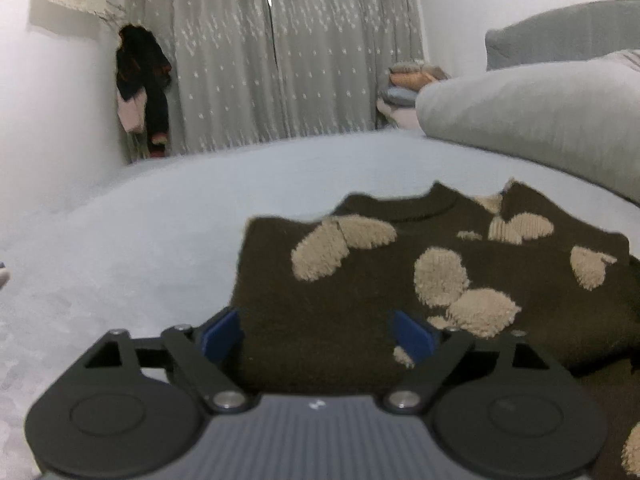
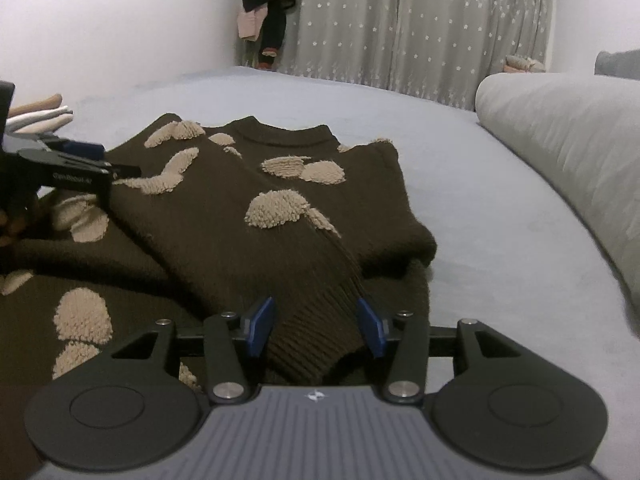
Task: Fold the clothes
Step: 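Release the folded side and open both tools above the sweater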
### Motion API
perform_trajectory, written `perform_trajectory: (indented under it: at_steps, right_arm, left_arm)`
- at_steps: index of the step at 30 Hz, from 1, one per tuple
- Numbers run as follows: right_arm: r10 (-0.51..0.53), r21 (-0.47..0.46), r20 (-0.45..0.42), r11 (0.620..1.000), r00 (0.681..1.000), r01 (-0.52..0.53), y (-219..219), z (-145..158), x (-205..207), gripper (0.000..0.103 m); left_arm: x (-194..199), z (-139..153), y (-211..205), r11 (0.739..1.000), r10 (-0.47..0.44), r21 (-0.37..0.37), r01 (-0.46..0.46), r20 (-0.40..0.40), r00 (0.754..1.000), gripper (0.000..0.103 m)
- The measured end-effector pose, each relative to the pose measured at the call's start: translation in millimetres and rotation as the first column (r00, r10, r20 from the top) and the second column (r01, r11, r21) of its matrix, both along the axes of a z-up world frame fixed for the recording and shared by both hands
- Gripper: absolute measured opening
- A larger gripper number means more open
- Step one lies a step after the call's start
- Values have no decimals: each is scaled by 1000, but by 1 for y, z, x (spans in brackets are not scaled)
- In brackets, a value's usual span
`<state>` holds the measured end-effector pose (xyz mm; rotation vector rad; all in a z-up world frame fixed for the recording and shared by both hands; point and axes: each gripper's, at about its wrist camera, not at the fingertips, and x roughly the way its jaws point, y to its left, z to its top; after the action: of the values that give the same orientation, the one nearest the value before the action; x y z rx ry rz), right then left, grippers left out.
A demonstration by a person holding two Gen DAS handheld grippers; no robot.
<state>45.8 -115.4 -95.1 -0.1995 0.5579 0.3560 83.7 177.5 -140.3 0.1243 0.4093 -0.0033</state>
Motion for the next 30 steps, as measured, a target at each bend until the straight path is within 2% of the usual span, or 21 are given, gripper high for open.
perform_trajectory:
  at_steps: [4, 9, 14, 19, 26, 30]
  right_arm:
    - [-41, -6, -2, 999, 999, 41, -1, 7, -5, 55]
    - [-94, 58, -42, 994, 995, 96, -5, 16, -13, 58]
    - [-70, 10, -36, 997, 997, 70, 2, 25, -28, 67]
    - [-82, -6, -94, 997, 992, 81, -1, 28, -47, 69]
    - [-137, 67, -190, 986, 972, 152, -26, 26, -70, 71]
    - [-157, 92, -215, 979, 964, 180, -39, 24, -85, 71]
  left_arm:
    - [-11, 8, 4, 999, 34, -43, -33, 31, 999, 92]
    - [-24, 15, 4, 993, 34, -113, -32, 20, 999, 92]
    - [-45, 24, -5, 994, -9, -107, 10, 9, 1000, 95]
    - [-61, 22, -8, 991, -41, -132, 29, -83, 996, 95]
    - [-93, 22, 3, 974, -20, -223, -26, -203, 979, 95]
    - [-116, 23, 10, 971, -7, -231, -54, -255, 967, 95]
